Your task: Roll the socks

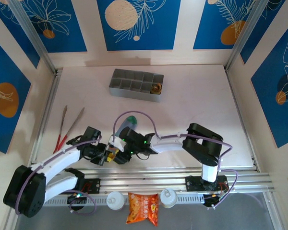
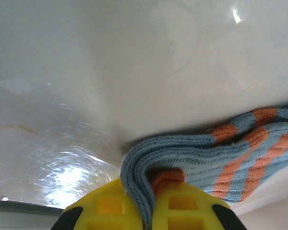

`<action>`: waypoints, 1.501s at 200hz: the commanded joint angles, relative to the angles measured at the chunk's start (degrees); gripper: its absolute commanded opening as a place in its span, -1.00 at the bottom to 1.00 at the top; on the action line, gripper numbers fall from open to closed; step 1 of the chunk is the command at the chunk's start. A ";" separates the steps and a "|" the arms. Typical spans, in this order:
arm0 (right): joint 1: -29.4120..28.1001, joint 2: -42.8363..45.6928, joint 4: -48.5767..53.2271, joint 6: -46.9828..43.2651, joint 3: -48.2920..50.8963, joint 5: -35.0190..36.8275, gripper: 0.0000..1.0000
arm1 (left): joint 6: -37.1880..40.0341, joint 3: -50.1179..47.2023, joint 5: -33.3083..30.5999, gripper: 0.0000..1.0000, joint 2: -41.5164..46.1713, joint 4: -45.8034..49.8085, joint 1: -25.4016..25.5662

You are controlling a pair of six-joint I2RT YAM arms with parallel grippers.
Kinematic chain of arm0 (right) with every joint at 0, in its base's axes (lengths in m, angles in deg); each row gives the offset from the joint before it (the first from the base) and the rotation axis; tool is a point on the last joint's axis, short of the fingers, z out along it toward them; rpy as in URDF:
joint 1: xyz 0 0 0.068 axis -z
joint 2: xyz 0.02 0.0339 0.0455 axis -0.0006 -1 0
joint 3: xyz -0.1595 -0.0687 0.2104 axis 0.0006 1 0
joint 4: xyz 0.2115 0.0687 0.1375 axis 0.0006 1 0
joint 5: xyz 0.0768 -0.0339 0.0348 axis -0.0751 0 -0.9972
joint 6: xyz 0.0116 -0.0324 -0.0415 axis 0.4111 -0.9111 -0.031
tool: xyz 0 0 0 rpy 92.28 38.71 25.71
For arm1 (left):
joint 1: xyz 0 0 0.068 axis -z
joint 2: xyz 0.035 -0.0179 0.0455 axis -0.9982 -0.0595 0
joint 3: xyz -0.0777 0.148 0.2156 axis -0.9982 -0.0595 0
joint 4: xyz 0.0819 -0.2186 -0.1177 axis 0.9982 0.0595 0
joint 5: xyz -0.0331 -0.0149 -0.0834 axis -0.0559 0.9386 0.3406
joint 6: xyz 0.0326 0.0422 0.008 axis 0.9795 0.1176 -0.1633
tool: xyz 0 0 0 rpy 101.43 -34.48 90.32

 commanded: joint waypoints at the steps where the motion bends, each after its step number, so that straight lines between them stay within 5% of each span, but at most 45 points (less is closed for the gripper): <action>1: 0.74 4.35 -3.73 6.82 2.02 -5.24 -0.08 | -0.23 -0.84 -3.97 -1.00 -7.80 9.03 1.64; 40: 0.55 5.13 -7.29 11.58 5.36 -5.25 -0.03 | 0.91 8.10 -4.25 -1.00 -19.07 19.68 2.26; 76: -0.34 3.27 -4.11 7.85 3.72 0.16 0.03 | 0.35 11.72 -2.30 -1.00 -26.61 20.33 2.71; 178: -1.15 -1.56 1.02 4.04 0.93 4.54 -0.09 | -0.60 16.16 -2.94 -1.00 -31.76 19.40 2.79; 214: -1.17 -2.53 2.04 4.78 0.98 4.99 -0.25 | -0.84 16.30 -3.11 -1.00 -32.02 18.97 2.80; 257: -0.04 -4.59 3.73 6.83 -0.66 3.61 -0.99 | -1.28 16.59 -3.54 -1.00 -30.70 17.71 2.80; 267: 0.68 -5.42 5.09 7.79 -1.23 2.06 -1.00 | -1.29 16.82 -4.37 -1.00 -29.21 17.58 2.79; 291: 3.10 -8.71 9.00 10.77 -2.44 -3.83 -1.00 | -2.52 16.60 -7.41 -0.45 -22.00 16.48 2.79; 300: 4.08 -10.19 9.97 11.63 -2.43 -6.33 -1.00 | -2.89 16.53 -8.93 -0.08 -18.55 16.18 2.80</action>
